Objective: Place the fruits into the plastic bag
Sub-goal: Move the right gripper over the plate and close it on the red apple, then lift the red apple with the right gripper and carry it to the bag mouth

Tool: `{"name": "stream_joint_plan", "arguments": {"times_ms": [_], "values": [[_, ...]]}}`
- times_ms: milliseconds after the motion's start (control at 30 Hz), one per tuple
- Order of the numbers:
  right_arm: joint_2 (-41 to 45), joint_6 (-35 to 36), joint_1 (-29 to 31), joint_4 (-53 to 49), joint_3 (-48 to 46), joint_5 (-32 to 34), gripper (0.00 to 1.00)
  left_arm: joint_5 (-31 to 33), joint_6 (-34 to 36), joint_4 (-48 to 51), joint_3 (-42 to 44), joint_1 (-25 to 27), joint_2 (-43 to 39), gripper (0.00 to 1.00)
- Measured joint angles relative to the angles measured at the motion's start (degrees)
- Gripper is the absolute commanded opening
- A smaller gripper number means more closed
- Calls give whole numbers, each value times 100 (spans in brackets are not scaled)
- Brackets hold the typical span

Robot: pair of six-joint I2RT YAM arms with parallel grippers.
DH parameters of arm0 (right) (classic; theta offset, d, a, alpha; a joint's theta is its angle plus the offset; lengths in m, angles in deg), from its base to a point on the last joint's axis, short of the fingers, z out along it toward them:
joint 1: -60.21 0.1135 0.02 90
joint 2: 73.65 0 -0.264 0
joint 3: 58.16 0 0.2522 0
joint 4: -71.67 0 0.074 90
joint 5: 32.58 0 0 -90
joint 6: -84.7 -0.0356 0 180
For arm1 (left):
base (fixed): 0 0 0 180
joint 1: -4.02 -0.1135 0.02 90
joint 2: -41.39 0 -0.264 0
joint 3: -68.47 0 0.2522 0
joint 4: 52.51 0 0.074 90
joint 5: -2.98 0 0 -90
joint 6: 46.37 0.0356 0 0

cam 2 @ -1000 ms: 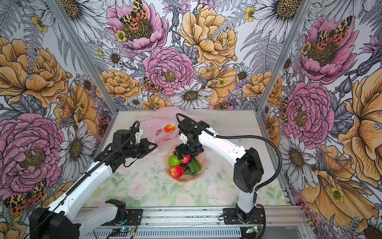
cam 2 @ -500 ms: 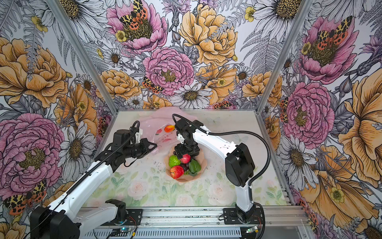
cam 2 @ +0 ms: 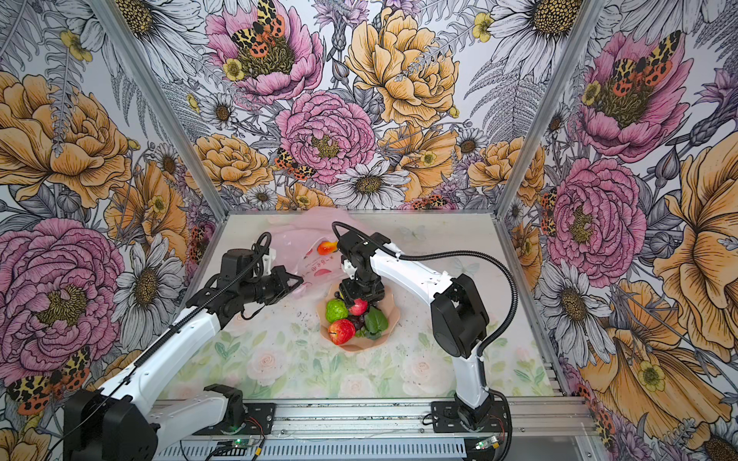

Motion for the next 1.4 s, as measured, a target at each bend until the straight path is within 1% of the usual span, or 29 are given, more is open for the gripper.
{"name": "stream_joint_plan", "arguments": {"times_ms": [67,233,367,533,700,933,1100,1233,1400], "values": [[-35,0,0,0,0,24,65,0,0,-22,0,-9,20,0],[-129,-9,0,2,0,42,68,0,0,-42,0,-9,28,0],[-160,-7,0,2,0,44,66,-2,0,-57,0,-9,28,0],[-160,-7,0,-7,13,92,53,0,0,-59,0,-9,28,0],[-160,-48,0,-22,35,107,48,0,0,-59,0,-9,28,0],[-81,-70,0,-15,35,101,47,0,0,-59,0,-9,28,0],[225,-160,-55,-9,15,9,47,0,-26,-59,0,-9,28,0],[546,-267,-155,35,-81,-216,47,0,-44,-59,0,-9,28,0],[894,-490,-420,240,-361,-634,47,0,-44,-61,0,-2,28,0]]}}
